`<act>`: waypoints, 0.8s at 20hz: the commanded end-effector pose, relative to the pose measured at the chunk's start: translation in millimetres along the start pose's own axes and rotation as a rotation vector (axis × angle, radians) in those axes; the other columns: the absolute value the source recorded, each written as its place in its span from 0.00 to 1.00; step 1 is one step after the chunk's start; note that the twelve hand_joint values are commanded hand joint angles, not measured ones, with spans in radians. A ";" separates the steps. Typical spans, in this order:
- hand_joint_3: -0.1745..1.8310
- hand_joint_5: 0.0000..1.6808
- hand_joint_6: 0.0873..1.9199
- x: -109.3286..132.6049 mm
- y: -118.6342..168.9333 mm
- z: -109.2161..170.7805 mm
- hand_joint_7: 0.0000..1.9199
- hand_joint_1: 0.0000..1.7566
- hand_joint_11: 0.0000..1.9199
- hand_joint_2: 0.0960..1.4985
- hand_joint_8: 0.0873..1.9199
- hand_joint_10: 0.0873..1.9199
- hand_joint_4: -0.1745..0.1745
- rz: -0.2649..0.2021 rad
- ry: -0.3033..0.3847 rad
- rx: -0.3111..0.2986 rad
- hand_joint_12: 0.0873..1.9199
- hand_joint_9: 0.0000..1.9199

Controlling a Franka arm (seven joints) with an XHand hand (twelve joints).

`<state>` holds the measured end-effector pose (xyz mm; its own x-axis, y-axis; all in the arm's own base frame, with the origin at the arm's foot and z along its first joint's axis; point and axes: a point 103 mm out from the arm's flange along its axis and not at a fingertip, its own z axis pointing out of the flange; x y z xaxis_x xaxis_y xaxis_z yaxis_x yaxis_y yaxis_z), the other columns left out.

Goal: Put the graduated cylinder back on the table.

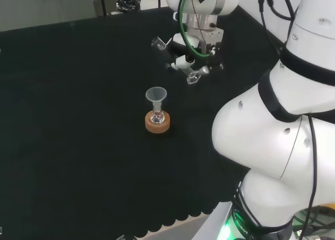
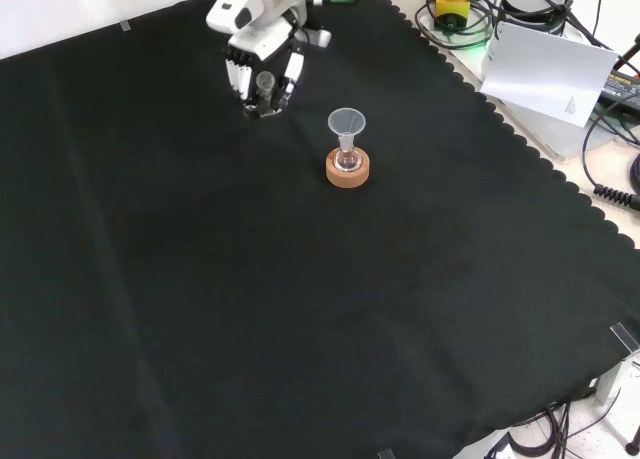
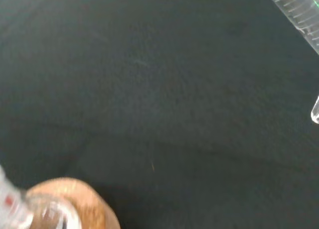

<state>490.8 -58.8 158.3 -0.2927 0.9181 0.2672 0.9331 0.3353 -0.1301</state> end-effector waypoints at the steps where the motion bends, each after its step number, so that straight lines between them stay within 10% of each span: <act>1: 0.00 0.55 0.57 -17.0 39.2 11.3 0.66 0.65 0.66 0.81 0.08 0.00 0.00 -0.024 0.129 -0.133 0.33 0.75; 16: 0.00 0.54 0.58 -24.1 94.2 38.0 0.65 0.65 0.66 0.82 0.08 0.00 0.00 -0.037 0.286 -0.238 0.33 0.74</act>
<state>558.6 -47.9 113.1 -0.2813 0.8261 0.4883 0.9558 0.2866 0.0658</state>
